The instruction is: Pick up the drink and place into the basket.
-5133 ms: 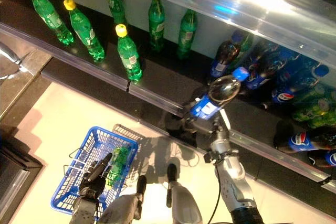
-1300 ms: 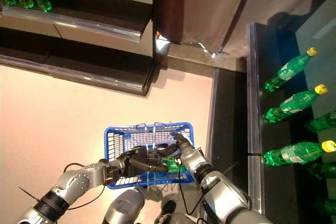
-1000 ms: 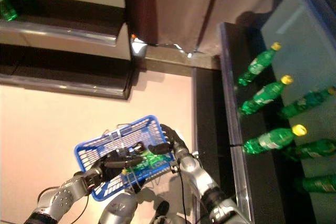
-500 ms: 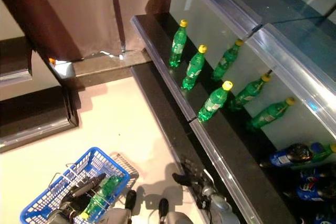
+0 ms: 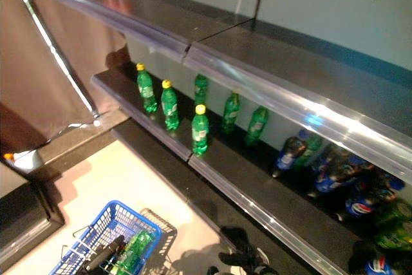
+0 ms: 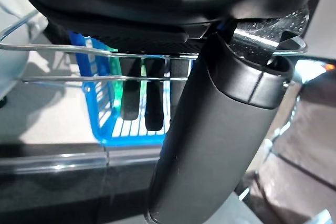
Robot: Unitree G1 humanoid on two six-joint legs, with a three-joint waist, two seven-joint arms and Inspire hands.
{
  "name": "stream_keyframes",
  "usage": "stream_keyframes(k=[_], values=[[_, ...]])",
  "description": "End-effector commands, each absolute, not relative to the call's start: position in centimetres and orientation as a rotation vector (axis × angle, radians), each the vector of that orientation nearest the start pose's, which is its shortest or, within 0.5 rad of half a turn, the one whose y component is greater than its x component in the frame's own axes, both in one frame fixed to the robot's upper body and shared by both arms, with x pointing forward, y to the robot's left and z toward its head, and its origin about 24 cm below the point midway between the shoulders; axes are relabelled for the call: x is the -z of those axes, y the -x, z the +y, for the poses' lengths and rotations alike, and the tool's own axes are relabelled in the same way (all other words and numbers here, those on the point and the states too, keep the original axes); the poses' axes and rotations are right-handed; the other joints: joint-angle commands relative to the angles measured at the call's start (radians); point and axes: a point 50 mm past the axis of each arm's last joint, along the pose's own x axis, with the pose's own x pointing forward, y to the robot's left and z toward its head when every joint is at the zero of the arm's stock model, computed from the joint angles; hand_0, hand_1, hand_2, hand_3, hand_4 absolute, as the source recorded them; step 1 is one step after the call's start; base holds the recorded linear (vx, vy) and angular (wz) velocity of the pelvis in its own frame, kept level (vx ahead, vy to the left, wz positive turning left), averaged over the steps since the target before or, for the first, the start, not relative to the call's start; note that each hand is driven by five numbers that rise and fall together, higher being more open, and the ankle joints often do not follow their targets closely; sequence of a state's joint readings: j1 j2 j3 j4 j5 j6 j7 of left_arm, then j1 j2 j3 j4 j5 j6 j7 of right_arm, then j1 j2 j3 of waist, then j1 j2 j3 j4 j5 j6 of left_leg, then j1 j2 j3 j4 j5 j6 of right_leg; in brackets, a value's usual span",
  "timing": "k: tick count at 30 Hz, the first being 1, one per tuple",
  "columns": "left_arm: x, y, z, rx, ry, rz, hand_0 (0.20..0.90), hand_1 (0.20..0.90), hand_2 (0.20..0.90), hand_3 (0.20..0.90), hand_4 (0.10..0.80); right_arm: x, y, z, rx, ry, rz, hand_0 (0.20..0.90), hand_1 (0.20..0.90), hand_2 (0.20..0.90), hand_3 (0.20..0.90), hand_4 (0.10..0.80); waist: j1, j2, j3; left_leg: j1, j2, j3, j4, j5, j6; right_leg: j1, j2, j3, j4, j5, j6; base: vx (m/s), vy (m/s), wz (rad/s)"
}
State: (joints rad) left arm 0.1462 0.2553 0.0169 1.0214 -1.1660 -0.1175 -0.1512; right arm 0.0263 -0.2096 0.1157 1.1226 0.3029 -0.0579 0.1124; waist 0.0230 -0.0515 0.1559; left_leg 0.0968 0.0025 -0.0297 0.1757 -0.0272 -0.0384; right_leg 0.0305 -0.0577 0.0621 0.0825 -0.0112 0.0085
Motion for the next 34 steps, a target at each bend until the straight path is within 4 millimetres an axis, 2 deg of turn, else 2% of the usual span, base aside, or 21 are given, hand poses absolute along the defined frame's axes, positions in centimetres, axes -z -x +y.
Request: stream_keyframes(k=[1, 4, 8, 10, 13, 16, 20, 24, 34], values=[[10.3, -16.8, 24.3, -0.408, 0.912, 0.256, 0.3, 0.3, 0.3, 0.2, 0.1, 14.5, -12.5, -24.1, 0.093, 0.053, 0.988, 0.9, 0.9, 0.9, 0.9, 0.8, 0.009, 0.024, -0.051, -0.07, -0.125, -0.063, 0.076, -0.092, 0.087, 0.024, 0.031, -0.042, -0.045, 0.036, 0.012, -0.01, 0.194, -1.0], [10.6, -16.4, 24.2, -0.41, 0.892, 0.285, 0.3, 0.3, 0.3, 0.2, 0.1, 14.4, -12.0, -25.1, 0.13, 0.086, 0.993, 0.9, 0.9, 0.9, 0.9, 0.8, 0.0, 0.031, -0.059, -0.056, -0.135, -0.052, 0.045, -0.114, 0.087, 0.017, 0.028, -0.014, -0.06, 0.046, 0.022, 0.002, 0.253, -0.64], [10.9, -16.4, 24.0, -0.4, 0.899, 0.295, 0.3, 0.3, 0.3, 0.2, 0.1, 14.5, -10.9, -26.1, 0.181, 0.066, 1.009, 0.9, 0.9, 0.9, 0.9, 0.8, -0.022, 0.039, -0.075, -0.031, -0.148, -0.02, -0.016, -0.123, 0.087, -0.015, 0.008, 0.004, -0.113, 0.104, 0.06, -0.013, 0.261, -0.76], [10.9, -16.5, 24.4, -0.415, 0.897, 0.297, 0.3, 0.3, 0.3, 0.2, 0.1, 14.5, -11.0, -26.1, 0.18, 0.068, 1.01, 0.9, 0.9, 0.9, 0.9, 0.8, -0.025, 0.042, -0.074, -0.016, -0.149, -0.012, -0.042, -0.118, 0.088, -0.053, 0.002, -0.009, -0.1, 0.124, 0.078, -0.053, 0.119, -0.53], [11.0, -16.1, 25.4, -0.466, 0.915, 0.286, 0.3, 0.3, 0.3, 0.2, 0.1, 14.6, -11.2, -25.7, 0.14, 0.087, 1.018, 0.9, 0.9, 0.9, 0.9, 0.8, -0.015, 0.051, -0.066, -0.006, -0.13, 0.018, -0.081, -0.093, 0.092, -0.093, -0.002, -0.074, 0.017, 0.094, 0.087, -0.123, 0.03, -0.5], [10.9, -16.2, 25.5, -0.474, 0.931, 0.274, 0.3, 0.3, 0.3, 0.2, 0.1, 14.8, -11.2, -25.3, 0.125, 0.087, 1.046, 0.9, 0.9, 0.9, 0.9, 0.8, -0.01, 0.058, -0.079, -0.012, -0.118, 0.022, -0.122, -0.061, 0.099, -0.077, 0.029, -0.076, 0.037, 0.034, 0.06, -0.113, -0.048, -0.36], [10.8, -17.3, 24.5, -0.448, 0.934, 0.287, 0.3, 0.3, 0.3, 0.2, 0.1, 15.0, -11.0, -25.3, 0.181, 0.076, 1.076, 0.9, 0.9, 0.9, 0.9, 0.8, -0.001, 0.05, -0.096, -0.017, -0.122, 0.014, -0.157, -0.028, 0.086, -0.023, 0.064, -0.077, -0.068, 0.059, 0.039, -0.047, -0.103, -0.1], [11.2, -16.9, 23.9, -0.449, 0.936, 0.314, 0.3, 0.3, 0.3, 0.2, 0.1, 15.0, -10.7, -25.7, 0.203, 0.099, 1.101, 0.9, 0.9, 0.9, 0.9, 0.8, 0.006, 0.05, -0.104, -0.011, -0.116, 0.025, -0.159, -0.029, 0.079, 0.016, 0.065, -0.098, -0.101, 0.052, 0.03, -0.016, -0.045, 0.13], [11.3, -16.4, 24.2, -0.451, 0.935, 0.308, 0.3, 0.3, 0.3, 0.2, 0.1, 15.3, -9.6, -25.5, 0.183, 0.105, 1.129, 0.9, 0.9, 0.9, 0.9, 0.8, 0.006, 0.051, -0.124, 0.011, -0.101, 0.047, -0.166, -0.038, 0.071, 0.06, 0.067, -0.114, -0.122, 0.032, 0.021, -0.005, -0.014, 0.06]])
